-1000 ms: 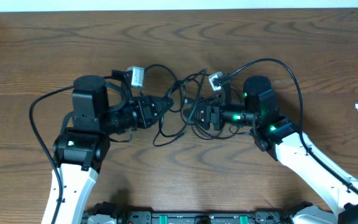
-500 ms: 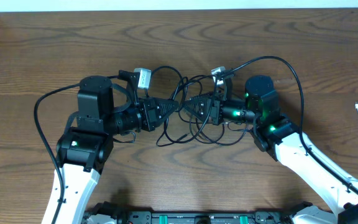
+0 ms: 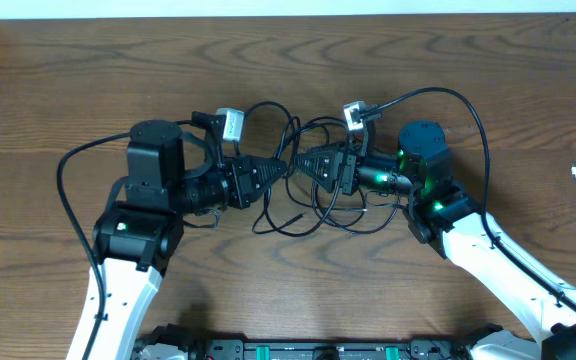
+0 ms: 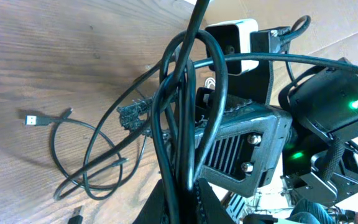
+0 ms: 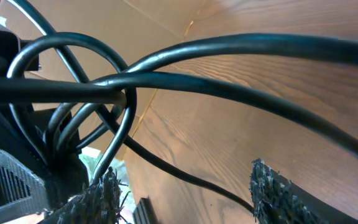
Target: Untangle cables
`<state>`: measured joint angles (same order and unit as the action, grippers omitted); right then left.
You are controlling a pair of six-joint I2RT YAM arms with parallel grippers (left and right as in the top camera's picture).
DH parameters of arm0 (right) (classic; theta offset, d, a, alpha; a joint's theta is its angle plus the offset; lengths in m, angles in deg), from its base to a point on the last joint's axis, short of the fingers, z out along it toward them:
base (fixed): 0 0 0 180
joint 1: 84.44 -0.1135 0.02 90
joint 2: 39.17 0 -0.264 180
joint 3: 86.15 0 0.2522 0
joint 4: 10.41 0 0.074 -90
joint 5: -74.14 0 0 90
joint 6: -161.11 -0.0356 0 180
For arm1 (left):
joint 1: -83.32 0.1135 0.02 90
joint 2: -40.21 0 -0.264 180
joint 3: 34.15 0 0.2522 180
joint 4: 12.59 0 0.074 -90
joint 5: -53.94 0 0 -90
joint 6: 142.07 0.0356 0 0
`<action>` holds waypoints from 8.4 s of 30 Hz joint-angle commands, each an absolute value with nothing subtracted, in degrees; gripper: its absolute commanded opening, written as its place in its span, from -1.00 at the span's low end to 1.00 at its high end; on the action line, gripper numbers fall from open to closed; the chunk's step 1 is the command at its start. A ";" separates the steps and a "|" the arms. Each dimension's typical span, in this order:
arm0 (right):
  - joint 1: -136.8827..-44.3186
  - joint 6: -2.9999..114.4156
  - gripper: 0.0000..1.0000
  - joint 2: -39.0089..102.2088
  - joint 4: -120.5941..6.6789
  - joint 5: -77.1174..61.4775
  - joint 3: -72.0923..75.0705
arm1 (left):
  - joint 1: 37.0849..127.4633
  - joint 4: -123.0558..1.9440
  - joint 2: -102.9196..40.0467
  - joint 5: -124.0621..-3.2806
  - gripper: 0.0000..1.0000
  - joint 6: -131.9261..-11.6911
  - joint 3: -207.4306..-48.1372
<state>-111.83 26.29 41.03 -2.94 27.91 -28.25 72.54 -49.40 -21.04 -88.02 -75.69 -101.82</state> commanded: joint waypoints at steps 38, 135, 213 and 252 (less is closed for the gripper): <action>-115.07 24.21 0.74 40.62 -16.25 9.72 -27.39 | 71.33 -45.22 -24.08 -97.75 -0.85 -72.04 -102.12; -99.73 41.09 0.98 37.27 -62.76 -17.58 -27.15 | 61.50 -56.68 -41.39 -49.20 -0.70 -88.80 -102.12; -110.22 43.91 -0.98 28.46 -33.49 4.23 -27.07 | 61.50 -65.38 -41.39 -38.60 0.72 -91.21 -102.12; -97.93 25.89 -0.98 22.98 -50.41 7.21 -27.07 | 35.05 -39.43 -34.73 -39.54 0.58 -78.31 -102.12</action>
<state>-98.37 26.70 23.02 -50.26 5.87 -27.48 36.32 -39.78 -33.76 -46.16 -78.09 -101.29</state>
